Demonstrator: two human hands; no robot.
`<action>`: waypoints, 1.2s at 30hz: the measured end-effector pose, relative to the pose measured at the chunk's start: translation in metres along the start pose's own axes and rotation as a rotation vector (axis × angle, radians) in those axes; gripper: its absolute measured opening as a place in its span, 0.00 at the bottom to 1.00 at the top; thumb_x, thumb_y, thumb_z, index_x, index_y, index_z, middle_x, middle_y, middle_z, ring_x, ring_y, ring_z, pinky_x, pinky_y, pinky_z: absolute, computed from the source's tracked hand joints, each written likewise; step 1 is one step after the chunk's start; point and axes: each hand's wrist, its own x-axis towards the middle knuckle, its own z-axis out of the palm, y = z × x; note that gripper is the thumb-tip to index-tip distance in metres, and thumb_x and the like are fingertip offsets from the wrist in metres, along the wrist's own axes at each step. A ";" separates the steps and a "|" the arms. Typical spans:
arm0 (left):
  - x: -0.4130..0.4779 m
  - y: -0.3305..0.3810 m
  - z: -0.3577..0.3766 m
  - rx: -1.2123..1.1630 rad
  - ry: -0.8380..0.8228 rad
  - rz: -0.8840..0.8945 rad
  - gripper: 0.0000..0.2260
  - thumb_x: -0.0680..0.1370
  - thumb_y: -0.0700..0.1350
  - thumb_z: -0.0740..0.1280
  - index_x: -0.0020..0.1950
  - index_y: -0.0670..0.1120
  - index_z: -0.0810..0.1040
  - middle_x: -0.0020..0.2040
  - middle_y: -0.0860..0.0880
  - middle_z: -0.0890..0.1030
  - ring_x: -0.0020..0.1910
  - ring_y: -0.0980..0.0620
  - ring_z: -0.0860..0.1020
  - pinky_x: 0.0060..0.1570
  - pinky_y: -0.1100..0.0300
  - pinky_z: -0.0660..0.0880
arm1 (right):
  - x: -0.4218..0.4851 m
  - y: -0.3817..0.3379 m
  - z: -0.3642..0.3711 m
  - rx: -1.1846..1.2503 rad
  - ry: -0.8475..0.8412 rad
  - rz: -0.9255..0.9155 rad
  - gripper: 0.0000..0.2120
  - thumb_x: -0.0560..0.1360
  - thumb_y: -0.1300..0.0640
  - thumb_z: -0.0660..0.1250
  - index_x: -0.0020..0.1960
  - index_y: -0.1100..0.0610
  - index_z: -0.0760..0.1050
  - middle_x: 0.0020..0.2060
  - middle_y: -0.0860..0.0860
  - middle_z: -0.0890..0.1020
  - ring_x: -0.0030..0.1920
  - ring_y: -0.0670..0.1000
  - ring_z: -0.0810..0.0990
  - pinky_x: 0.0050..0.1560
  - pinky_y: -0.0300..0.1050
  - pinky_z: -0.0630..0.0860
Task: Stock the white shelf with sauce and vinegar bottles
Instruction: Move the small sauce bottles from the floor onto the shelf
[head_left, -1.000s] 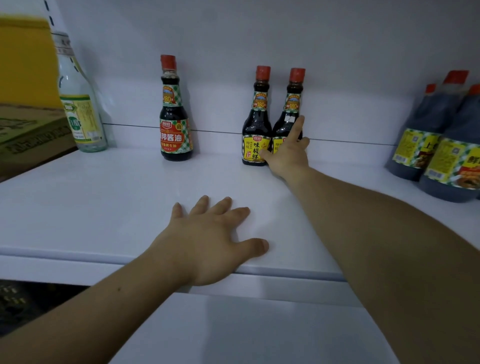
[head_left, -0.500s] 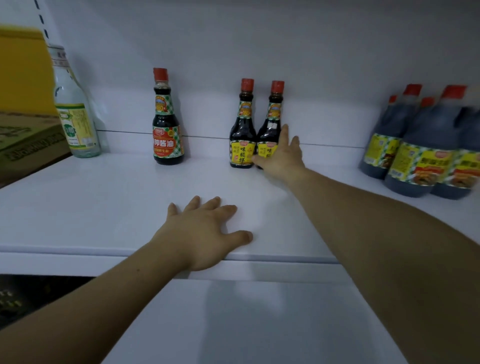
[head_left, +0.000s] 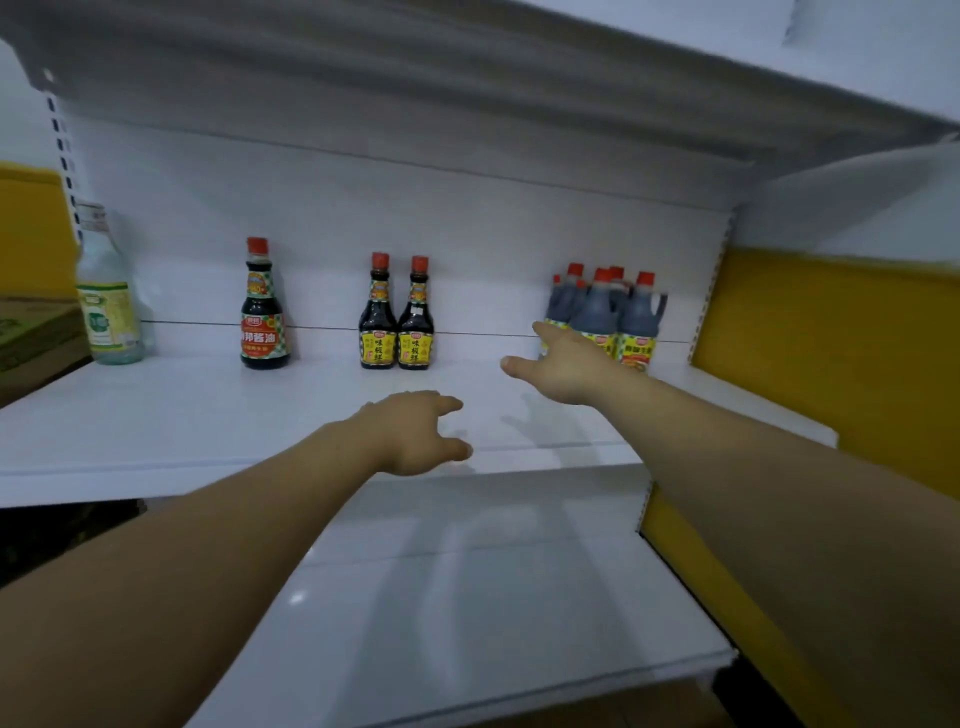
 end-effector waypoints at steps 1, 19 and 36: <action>-0.009 0.016 0.000 -0.004 -0.001 0.039 0.32 0.76 0.60 0.63 0.77 0.54 0.57 0.78 0.50 0.56 0.76 0.48 0.57 0.73 0.48 0.58 | -0.017 0.002 -0.009 0.000 0.010 0.010 0.40 0.76 0.35 0.61 0.79 0.53 0.52 0.77 0.53 0.60 0.74 0.58 0.63 0.70 0.50 0.64; -0.097 0.250 0.068 -0.010 -0.194 0.630 0.34 0.76 0.58 0.65 0.78 0.51 0.55 0.78 0.49 0.56 0.75 0.49 0.58 0.71 0.56 0.59 | -0.280 0.123 -0.094 -0.089 0.196 0.501 0.37 0.78 0.38 0.60 0.79 0.55 0.52 0.78 0.54 0.57 0.75 0.57 0.59 0.68 0.49 0.64; -0.094 0.356 0.260 -0.010 -0.720 0.841 0.35 0.76 0.58 0.66 0.78 0.50 0.55 0.78 0.50 0.55 0.75 0.48 0.58 0.72 0.51 0.61 | -0.435 0.272 -0.013 0.002 0.067 1.079 0.38 0.79 0.37 0.58 0.79 0.57 0.50 0.78 0.55 0.54 0.77 0.57 0.56 0.73 0.50 0.59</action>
